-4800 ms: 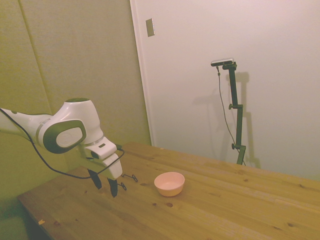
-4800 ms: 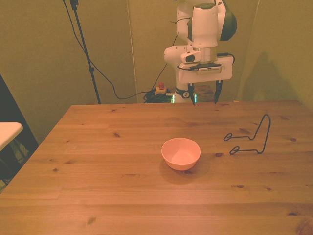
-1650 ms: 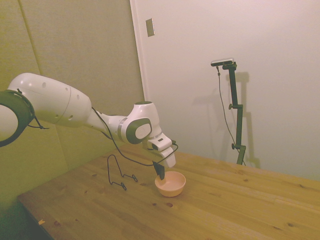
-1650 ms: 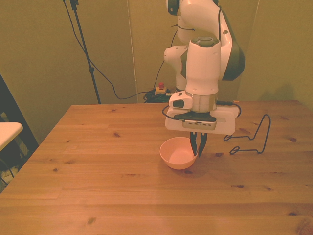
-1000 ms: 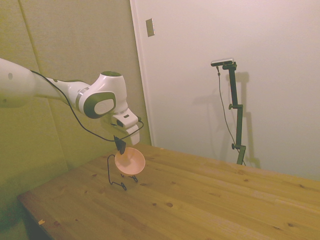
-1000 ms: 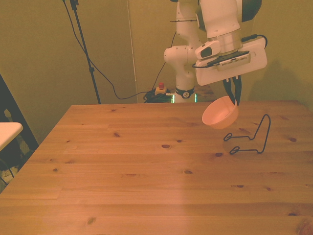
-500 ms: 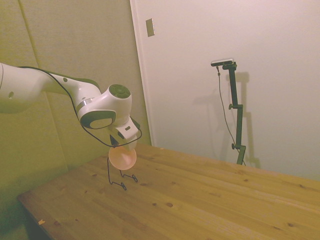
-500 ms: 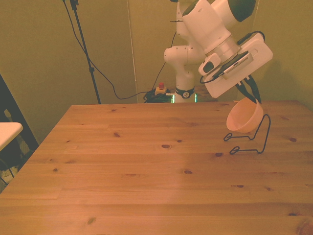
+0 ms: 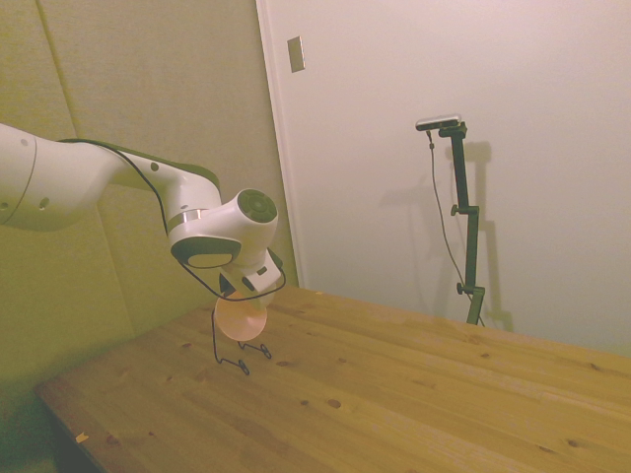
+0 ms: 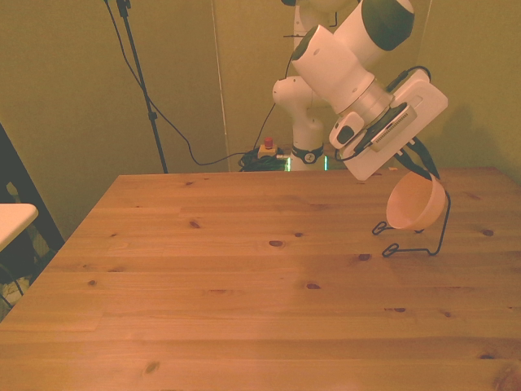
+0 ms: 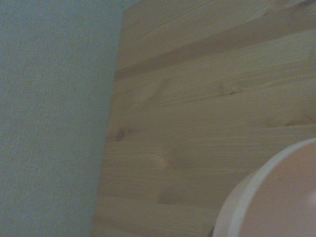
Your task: Load the bowl
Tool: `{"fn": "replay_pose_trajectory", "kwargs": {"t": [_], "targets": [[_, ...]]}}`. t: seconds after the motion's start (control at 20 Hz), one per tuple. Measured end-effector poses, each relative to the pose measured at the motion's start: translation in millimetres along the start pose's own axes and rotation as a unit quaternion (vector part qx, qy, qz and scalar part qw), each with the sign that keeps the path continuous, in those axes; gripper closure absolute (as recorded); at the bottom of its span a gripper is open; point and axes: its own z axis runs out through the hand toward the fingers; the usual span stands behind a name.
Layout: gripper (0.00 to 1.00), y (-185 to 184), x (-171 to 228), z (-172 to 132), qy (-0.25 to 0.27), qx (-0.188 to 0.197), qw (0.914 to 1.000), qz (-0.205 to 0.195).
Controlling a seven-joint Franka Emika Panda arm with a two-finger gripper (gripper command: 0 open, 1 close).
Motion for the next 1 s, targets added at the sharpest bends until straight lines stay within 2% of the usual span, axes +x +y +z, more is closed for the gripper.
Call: {"fn": "replay_pose_trajectory", "kwargs": {"t": [0.45, 1.0], "targets": [[1.0, 43, 4, 8, -0.037, 0.037, 0.9986, -0.01], [1.0, 43, 5, 7, -0.036, 0.047, 0.9982, -0.014]]}}
